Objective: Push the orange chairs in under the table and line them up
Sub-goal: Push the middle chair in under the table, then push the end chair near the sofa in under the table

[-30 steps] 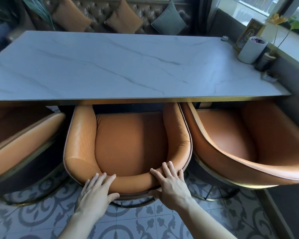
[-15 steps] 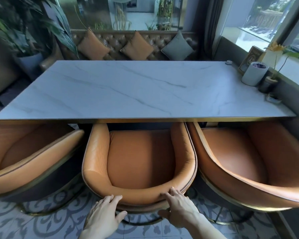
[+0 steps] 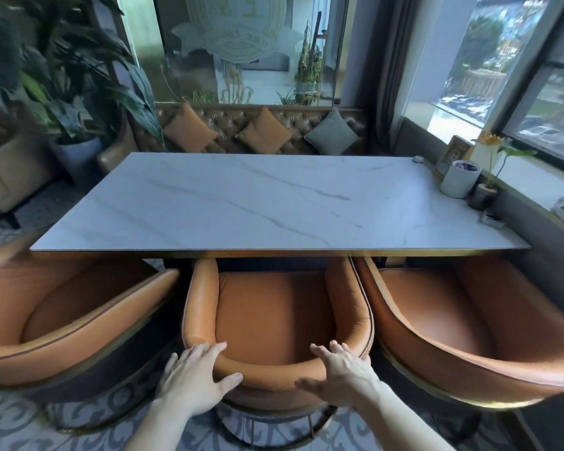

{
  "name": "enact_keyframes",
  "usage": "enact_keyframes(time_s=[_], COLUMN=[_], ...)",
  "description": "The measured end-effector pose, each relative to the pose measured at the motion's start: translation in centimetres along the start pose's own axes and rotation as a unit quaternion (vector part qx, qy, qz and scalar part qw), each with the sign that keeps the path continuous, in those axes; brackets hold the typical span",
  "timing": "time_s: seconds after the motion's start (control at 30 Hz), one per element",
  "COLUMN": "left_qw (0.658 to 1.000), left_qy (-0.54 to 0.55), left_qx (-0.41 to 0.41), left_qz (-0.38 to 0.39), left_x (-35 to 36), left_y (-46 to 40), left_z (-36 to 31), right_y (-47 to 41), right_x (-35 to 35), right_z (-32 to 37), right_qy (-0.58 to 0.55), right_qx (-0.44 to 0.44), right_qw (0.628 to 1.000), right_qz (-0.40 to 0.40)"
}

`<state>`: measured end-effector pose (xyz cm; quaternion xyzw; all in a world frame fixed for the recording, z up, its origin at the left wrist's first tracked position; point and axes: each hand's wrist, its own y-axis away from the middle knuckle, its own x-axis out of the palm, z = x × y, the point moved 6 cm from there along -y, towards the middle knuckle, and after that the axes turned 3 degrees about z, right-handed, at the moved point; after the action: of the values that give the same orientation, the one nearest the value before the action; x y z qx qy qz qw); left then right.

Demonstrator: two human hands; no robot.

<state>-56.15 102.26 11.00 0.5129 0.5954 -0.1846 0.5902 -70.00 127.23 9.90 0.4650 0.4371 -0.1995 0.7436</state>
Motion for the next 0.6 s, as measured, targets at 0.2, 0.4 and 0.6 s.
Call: enact_keyframes(time_s=[0.2,0.4,0.6], left_qw=[1.000,1.000,1.000], left_qy=[0.004,0.001,-0.001], left_qx=[0.021,0.029,0.011], left_qz=[-0.003,-0.004,-0.018], left_x=[-4.4,-8.0,-11.7], left_y=[0.9,2.1,3.4], left_z=[3.5,9.3,18.5], right_y=[2.9,3.4,2.4], right_x=[-1.8,-2.6,-3.1], right_z=[4.5,10.5,20.3], right_qy=[-0.010,-0.004,0.018], right_qx=[0.025,0.062,0.040], right_qw=[1.000,0.998,0.999], right_qz=[0.014,0.008,-0.014])
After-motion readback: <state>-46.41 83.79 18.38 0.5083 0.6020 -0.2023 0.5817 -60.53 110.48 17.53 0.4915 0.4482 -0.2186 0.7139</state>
